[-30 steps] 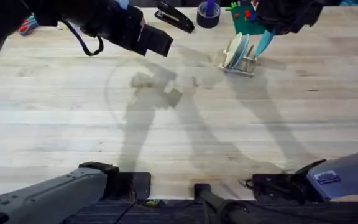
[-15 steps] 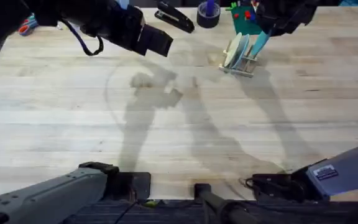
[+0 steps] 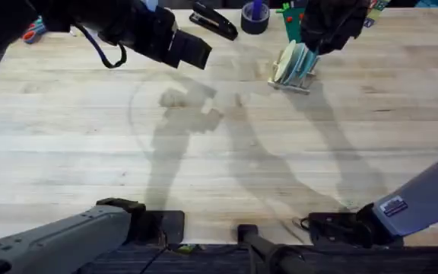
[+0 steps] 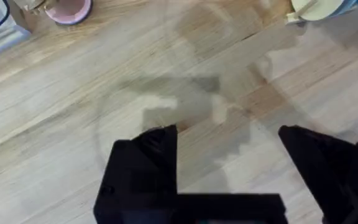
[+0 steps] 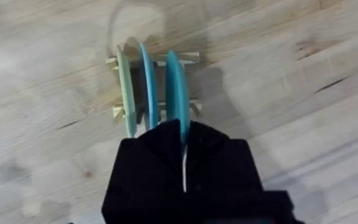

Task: Pick up the plates from the table one by one and place each into a slot on the dish rack.

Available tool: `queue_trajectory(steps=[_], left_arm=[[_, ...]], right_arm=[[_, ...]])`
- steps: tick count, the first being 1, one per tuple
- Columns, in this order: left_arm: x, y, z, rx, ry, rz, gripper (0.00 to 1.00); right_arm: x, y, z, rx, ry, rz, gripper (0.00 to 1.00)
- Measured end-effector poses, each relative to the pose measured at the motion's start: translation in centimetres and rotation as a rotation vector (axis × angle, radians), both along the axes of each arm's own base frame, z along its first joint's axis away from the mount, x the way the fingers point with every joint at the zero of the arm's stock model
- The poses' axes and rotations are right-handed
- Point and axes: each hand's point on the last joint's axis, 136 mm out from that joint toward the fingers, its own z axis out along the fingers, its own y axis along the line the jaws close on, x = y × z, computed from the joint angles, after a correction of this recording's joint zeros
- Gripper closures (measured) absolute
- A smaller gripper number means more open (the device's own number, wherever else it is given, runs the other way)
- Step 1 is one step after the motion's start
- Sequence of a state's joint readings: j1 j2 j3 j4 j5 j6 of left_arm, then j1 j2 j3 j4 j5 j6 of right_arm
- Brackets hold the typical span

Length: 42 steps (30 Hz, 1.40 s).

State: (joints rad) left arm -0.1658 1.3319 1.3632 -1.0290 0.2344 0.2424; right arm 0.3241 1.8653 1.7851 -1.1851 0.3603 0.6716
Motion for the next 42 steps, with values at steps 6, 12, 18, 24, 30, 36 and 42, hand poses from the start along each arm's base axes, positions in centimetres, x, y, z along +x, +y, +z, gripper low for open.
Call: queue_trajectory(steps=[6, 12, 18, 24, 30, 36, 42], left_arm=[[0.0, 0.0, 0.0, 0.000, 0.000, 0.000, 0.006], [0.0, 0.0, 0.0, 0.000, 0.000, 0.000, 0.005], [0.0, 0.0, 0.0, 0.000, 0.000, 0.000, 0.005], [0.0, 0.0, 0.0, 0.000, 0.000, 0.000, 0.005], [0.0, 0.0, 0.0, 0.000, 0.000, 0.000, 0.005], [0.0, 0.0, 0.0, 0.000, 0.000, 0.000, 0.006], [0.0, 0.0, 0.0, 0.000, 0.000, 0.000, 0.006]], right_arm=[[0.6, 0.3, -1.7, -0.008, 0.030, 0.003, 0.972], [0.8, 0.3, -2.6, -0.013, 0.049, 0.005, 0.972], [0.8, 0.3, -2.7, -0.015, 0.051, 0.007, 0.972], [0.8, 0.3, -2.7, -0.015, 0.051, 0.007, 0.972], [0.8, 0.3, -2.7, -0.015, 0.051, 0.007, 0.972], [0.8, 0.3, -2.7, -0.015, 0.051, 0.007, 0.972], [0.9, 0.3, -2.6, -0.016, 0.048, 0.009, 0.851]])
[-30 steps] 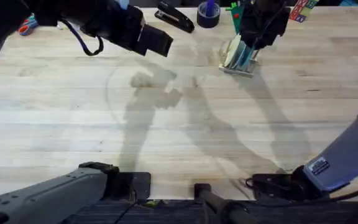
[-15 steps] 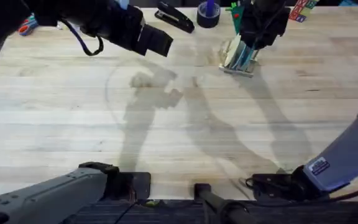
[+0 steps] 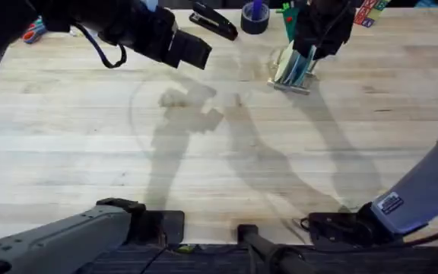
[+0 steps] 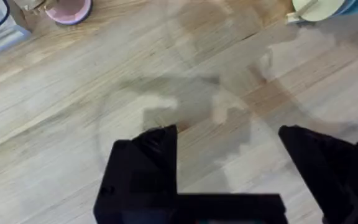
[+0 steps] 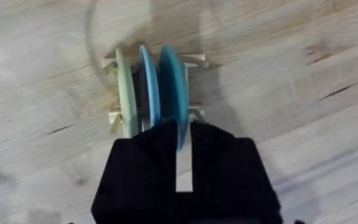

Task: Pick up the plates from the table one by one and place each into a slot on the dish rack.

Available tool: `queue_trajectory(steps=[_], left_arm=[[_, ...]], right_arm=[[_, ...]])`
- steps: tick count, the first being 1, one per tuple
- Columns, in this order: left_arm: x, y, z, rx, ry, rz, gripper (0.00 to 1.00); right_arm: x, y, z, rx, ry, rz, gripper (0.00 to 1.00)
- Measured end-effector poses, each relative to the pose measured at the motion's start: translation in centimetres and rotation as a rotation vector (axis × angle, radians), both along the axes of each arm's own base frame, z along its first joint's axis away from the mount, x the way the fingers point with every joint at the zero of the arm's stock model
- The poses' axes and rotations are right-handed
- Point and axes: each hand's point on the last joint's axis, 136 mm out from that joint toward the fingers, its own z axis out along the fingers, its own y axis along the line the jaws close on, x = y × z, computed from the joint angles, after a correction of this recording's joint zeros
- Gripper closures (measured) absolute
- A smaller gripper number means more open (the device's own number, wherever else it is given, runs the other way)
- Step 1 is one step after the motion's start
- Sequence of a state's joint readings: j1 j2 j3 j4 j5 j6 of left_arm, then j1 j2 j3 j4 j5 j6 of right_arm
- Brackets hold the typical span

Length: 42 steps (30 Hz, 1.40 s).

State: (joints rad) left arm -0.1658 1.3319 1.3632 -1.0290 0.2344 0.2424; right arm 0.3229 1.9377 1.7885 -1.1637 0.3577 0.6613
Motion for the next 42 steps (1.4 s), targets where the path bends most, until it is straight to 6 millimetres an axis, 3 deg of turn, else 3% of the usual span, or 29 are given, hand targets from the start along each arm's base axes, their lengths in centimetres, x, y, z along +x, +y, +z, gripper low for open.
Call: queue_trajectory(steps=[13, 20, 28, 33, 38, 42], left_arm=[[0.0, 0.0, 0.0, 0.000, 0.000, 0.000, 0.006], [0.0, 0.0, 0.0, 0.000, 0.000, 0.000, 0.006], [0.0, 0.0, 0.0, 0.000, 0.000, 0.000, 0.005], [0.0, 0.0, 0.0, 0.000, 0.000, 0.000, 0.006], [0.0, 0.0, 0.0, 0.000, 0.000, 0.000, 0.006], [0.0, 0.0, 0.0, 0.000, 0.000, 0.000, 0.005]], right_arm=[[-0.2, -0.1, 0.1, -0.002, 0.008, 0.000, 0.849], [-0.4, -0.1, 2.7, -0.001, 0.002, 0.000, 0.848], [-0.7, -0.2, 7.6, 0.014, -0.042, 0.003, 0.520], [-1.8, -0.6, 8.4, 0.003, -0.013, 0.006, 0.161], [-3.2, -1.0, 8.5, -0.012, 0.035, 0.008, 0.138], [-4.2, -1.1, 9.9, -0.005, 0.011, 0.014, 0.134]])
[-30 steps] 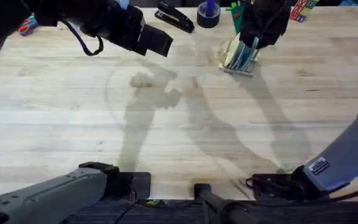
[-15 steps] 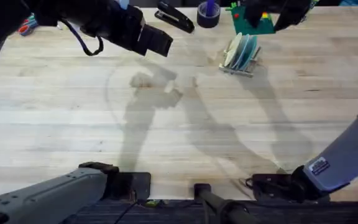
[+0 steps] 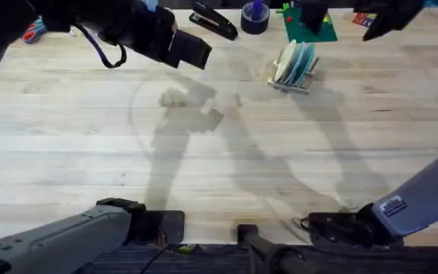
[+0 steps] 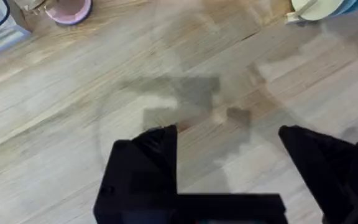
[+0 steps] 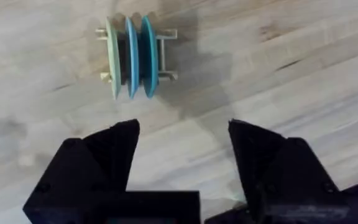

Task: Pick up the plates from the table one by one and place each into a slot on the dish rack.

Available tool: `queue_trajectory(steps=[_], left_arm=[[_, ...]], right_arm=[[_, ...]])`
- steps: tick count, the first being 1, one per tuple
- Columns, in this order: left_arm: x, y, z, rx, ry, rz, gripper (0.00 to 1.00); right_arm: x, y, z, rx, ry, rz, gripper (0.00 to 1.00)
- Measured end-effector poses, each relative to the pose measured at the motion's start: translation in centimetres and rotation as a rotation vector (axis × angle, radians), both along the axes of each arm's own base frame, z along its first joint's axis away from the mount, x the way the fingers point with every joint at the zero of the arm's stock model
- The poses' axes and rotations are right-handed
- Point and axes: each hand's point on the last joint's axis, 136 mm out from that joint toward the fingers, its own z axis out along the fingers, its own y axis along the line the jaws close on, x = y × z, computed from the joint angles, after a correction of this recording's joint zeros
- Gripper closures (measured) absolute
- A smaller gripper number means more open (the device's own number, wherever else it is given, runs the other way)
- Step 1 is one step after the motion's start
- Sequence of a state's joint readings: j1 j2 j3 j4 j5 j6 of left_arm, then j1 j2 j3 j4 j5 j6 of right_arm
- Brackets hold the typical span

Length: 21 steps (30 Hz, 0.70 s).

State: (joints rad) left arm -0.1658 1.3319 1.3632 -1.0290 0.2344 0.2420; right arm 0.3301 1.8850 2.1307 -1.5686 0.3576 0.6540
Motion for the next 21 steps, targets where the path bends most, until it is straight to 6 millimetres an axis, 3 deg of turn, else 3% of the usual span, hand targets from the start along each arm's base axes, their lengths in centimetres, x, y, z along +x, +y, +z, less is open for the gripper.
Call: queue_trajectory(steps=[4, 13, 21], left_arm=[[0.0, 0.0, 0.0, 0.000, 0.000, 0.000, 0.005], [-0.2, 0.0, -0.1, 0.002, 0.009, 0.000, 0.006], [-0.3, 0.0, -0.2, 0.003, 0.014, 0.000, 0.005]], right_arm=[[-2.0, 0.2, 1.9, 0.006, -0.018, 0.026, 0.133], [-3.9, 2.1, 4.3, 0.032, -0.084, 0.102, 0.127], [-7.8, 2.0, 4.5, 0.046, -0.104, 0.149, 0.088]])
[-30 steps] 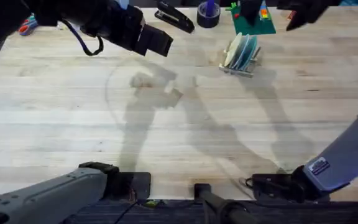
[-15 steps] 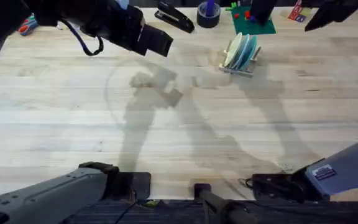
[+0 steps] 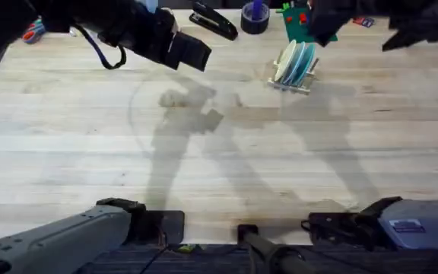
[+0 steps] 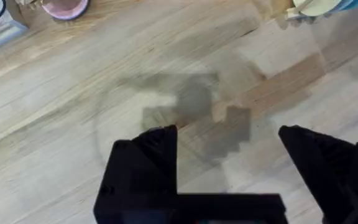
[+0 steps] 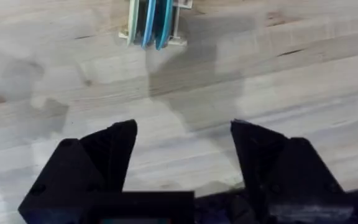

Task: Pick up the plates from the table one by one and place each into a slot on the dish rack.

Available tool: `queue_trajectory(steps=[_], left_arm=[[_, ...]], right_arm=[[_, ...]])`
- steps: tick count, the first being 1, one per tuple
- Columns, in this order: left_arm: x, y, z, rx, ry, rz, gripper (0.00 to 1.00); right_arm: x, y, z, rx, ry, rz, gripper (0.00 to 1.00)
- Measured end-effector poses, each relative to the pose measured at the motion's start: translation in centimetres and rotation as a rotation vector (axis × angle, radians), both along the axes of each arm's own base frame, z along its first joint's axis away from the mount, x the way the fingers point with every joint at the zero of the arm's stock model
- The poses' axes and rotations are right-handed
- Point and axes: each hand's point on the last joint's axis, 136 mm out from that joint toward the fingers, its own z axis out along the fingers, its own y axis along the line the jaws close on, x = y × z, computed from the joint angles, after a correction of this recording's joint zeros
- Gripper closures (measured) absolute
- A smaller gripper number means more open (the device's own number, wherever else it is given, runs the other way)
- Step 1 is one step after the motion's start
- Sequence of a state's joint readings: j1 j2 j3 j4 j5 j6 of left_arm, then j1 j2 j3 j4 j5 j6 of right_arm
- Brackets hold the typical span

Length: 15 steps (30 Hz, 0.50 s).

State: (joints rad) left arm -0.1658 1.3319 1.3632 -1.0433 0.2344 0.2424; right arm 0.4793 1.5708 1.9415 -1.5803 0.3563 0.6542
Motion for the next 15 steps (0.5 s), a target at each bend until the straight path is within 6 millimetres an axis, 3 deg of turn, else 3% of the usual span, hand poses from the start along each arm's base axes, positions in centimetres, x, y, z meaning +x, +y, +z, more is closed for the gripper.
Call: queue_trajectory(steps=[5, 12, 15], left_arm=[[0.0, 0.0, 0.0, 0.000, 0.000, 0.000, 0.006], [0.0, 0.0, 0.0, 0.000, 0.000, 0.000, 0.006], [0.0, 0.0, 0.0, 0.000, 0.000, 0.000, 0.005]], right_arm=[[-0.9, 0.4, -1.3, 0.072, -0.058, 0.017, 0.019], [-2.3, 0.7, -4.9, 0.096, 0.002, 0.038, 0.009], [-2.4, 0.7, -5.4, 0.092, 0.020, 0.040, 0.010]])
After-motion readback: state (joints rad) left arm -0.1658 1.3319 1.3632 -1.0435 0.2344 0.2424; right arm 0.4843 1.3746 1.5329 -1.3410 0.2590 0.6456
